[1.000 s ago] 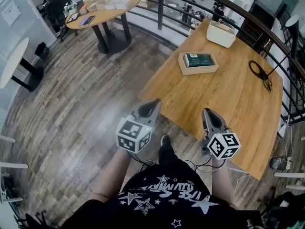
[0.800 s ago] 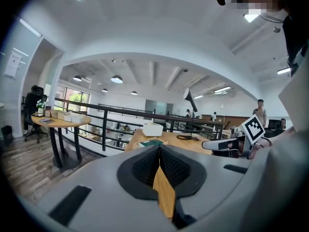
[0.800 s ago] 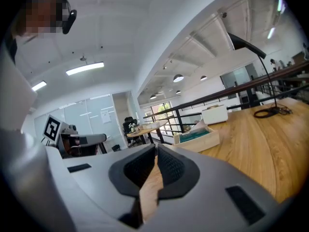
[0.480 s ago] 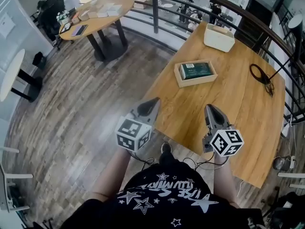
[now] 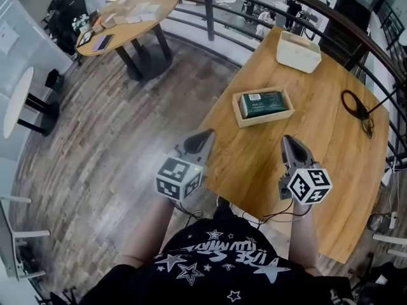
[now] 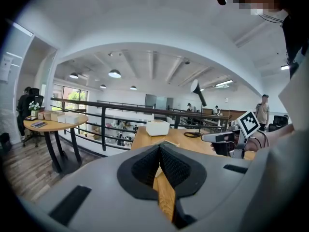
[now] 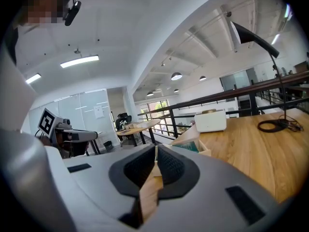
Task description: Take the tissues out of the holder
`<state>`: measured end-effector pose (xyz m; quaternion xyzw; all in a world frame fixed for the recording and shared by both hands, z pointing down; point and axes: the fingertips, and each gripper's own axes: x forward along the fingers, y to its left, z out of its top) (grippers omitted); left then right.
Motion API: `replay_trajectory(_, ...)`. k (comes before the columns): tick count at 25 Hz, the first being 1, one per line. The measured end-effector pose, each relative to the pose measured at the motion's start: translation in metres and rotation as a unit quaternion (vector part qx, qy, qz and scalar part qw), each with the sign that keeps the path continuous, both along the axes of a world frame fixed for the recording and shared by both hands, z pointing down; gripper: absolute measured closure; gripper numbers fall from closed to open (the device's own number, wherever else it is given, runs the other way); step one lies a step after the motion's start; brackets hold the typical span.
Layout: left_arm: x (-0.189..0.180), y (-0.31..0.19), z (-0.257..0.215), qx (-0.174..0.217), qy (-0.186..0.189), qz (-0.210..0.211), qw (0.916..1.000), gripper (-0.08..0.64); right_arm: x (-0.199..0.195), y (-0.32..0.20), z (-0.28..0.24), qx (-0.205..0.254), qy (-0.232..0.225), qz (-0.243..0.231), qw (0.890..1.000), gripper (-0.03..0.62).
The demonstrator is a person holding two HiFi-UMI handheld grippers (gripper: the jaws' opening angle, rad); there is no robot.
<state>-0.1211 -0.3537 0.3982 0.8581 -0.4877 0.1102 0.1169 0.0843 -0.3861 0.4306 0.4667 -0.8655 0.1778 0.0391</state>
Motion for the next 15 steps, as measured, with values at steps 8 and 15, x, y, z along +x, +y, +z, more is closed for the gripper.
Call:
replay_trajectory(8,0.01,-0.041,0.006,-0.014,-0.02,0.0,0.9997,0.548,0.012,-0.051,0.016,-0.012,-0.002,-0.005,1.0,0.568)
replay_trajectory(15,0.004,-0.065,0.008,-0.014,-0.016,0.014,0.9997,0.546,0.003,-0.071,0.019,-0.014,0.006,-0.006,1.0,0.568)
